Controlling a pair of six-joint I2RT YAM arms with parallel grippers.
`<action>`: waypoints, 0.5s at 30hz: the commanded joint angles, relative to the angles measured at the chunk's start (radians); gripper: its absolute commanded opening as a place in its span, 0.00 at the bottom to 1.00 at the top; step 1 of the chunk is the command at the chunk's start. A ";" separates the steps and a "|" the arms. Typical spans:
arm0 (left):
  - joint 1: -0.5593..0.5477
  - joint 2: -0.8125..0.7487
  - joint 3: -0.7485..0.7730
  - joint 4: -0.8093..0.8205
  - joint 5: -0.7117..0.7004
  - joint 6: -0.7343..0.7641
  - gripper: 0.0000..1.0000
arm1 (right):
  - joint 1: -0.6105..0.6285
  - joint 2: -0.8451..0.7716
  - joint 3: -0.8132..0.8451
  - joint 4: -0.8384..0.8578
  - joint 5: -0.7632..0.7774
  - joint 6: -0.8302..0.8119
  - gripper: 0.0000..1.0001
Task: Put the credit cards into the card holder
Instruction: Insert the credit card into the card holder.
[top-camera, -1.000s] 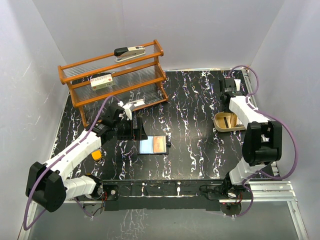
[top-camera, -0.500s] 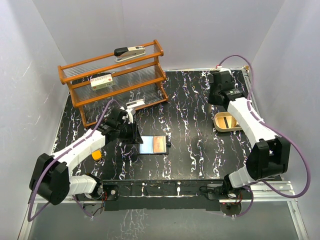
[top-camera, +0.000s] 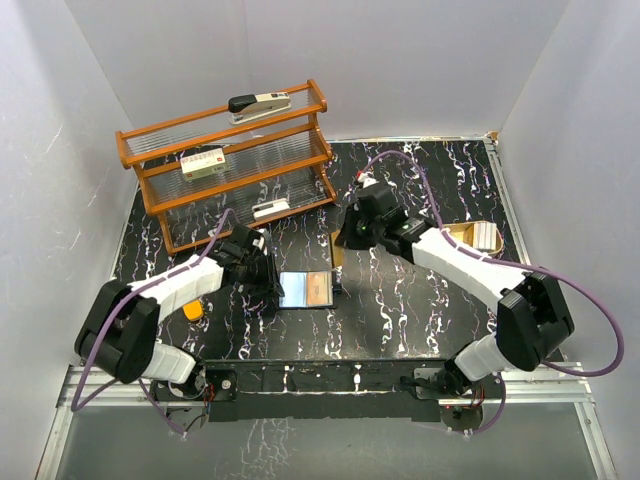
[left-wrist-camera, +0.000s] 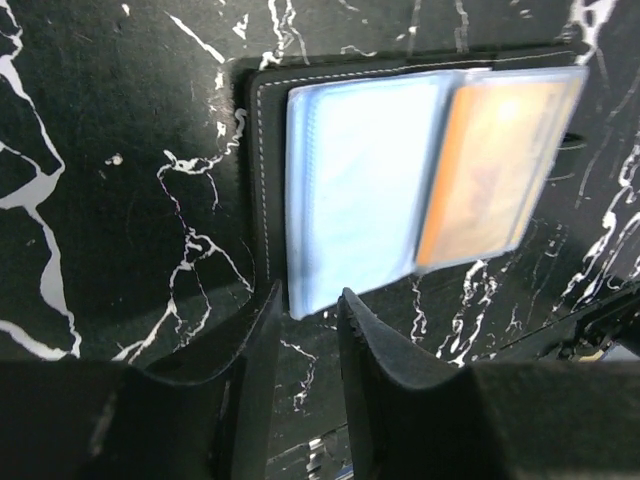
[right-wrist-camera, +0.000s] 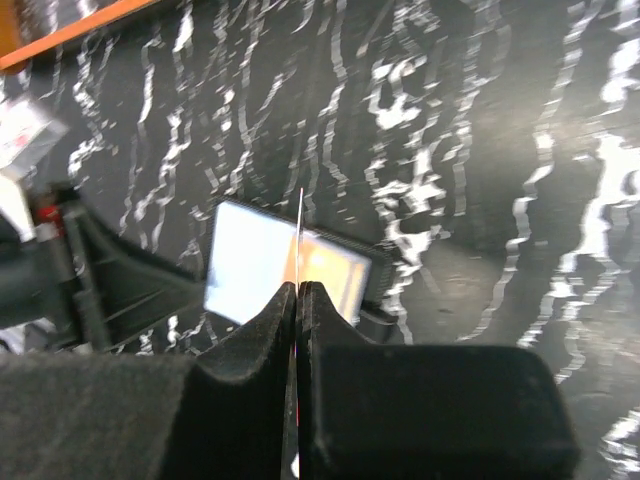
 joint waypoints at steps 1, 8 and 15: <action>0.003 0.055 -0.018 0.035 0.020 -0.027 0.27 | 0.093 -0.005 -0.053 0.211 -0.024 0.156 0.00; 0.003 0.063 -0.048 0.069 0.022 -0.047 0.25 | 0.188 0.077 -0.080 0.288 -0.001 0.214 0.00; 0.004 0.051 -0.075 0.087 0.035 -0.069 0.16 | 0.199 0.173 -0.105 0.339 0.011 0.195 0.00</action>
